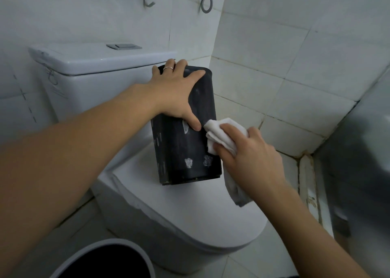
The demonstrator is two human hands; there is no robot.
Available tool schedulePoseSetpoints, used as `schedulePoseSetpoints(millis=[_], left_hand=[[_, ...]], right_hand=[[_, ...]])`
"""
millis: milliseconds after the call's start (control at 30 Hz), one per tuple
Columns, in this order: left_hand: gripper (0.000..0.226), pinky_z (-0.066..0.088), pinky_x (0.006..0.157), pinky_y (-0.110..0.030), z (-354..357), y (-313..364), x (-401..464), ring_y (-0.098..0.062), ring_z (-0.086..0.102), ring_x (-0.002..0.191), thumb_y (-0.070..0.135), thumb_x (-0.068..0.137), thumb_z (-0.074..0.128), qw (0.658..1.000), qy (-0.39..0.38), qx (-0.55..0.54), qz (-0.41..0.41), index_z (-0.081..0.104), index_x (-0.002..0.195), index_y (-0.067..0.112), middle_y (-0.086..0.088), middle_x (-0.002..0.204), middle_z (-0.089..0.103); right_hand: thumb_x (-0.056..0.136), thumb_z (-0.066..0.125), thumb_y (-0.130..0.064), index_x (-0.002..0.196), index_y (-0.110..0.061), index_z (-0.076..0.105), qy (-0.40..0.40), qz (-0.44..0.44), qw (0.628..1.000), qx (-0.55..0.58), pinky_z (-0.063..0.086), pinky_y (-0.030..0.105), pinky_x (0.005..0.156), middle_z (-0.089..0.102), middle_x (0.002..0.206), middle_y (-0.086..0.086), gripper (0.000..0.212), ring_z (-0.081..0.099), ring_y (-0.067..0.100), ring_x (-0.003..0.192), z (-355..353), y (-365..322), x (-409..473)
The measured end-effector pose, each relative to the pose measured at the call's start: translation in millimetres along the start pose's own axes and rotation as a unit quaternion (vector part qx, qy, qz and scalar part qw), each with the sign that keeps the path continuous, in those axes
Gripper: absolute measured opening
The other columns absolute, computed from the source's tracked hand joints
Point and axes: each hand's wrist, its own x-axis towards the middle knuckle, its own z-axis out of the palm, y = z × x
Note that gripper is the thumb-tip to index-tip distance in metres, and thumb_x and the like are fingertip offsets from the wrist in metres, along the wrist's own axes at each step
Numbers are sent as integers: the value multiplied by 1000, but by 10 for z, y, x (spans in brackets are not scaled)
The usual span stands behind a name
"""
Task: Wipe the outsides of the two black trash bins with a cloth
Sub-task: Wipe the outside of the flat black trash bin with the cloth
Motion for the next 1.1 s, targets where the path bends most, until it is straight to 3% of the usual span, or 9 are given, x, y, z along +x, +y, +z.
schedulePoseSetpoints(millis=[100,267,467,700,833,1100], left_hand=[[145,13,117,-59,-17,-13,-9,-36,2,148,83,37,75,1000,-5,1,3,3,155,38,-7,161,5],[144,13,118,-57,-54,43,-24,-36,4,148,82,38,76,1000,-6,7,16,5,155,38,-6,160,6],[140,17,114,-59,-52,206,-27,-37,10,145,87,40,70,998,23,49,21,8,155,36,-8,159,11],[140,12,116,-57,-62,147,22,-35,4,148,87,41,71,999,3,28,18,8,155,36,-6,162,6],[140,12,115,-57,-47,136,10,-35,4,147,87,39,71,1000,5,28,11,9,154,37,-5,160,8],[140,12,115,-60,-33,136,-7,-36,5,147,88,39,70,999,11,33,3,10,154,36,-7,160,8]], right_hand=[[91,38,-61,121,-44,46,-9,-13,1000,-11,48,32,50,43,91,-2,35,53,21,58,11,15,-162],[88,47,-60,111,-38,54,-12,-38,998,-50,27,20,39,41,81,-4,33,38,16,43,-3,36,-424],[92,45,-59,113,-38,49,29,-2,998,-56,30,25,42,37,87,-3,30,36,18,49,-43,21,-167],[92,36,-64,122,-45,40,-36,18,998,-45,49,31,52,40,94,-4,35,52,18,60,-15,87,-323],[90,33,-67,122,-48,40,-52,17,998,-36,47,30,53,40,92,-6,38,54,19,63,-29,105,-377],[94,39,-60,122,-45,45,-4,30,1000,1,42,31,52,44,93,-2,32,50,21,63,-9,51,-45]])
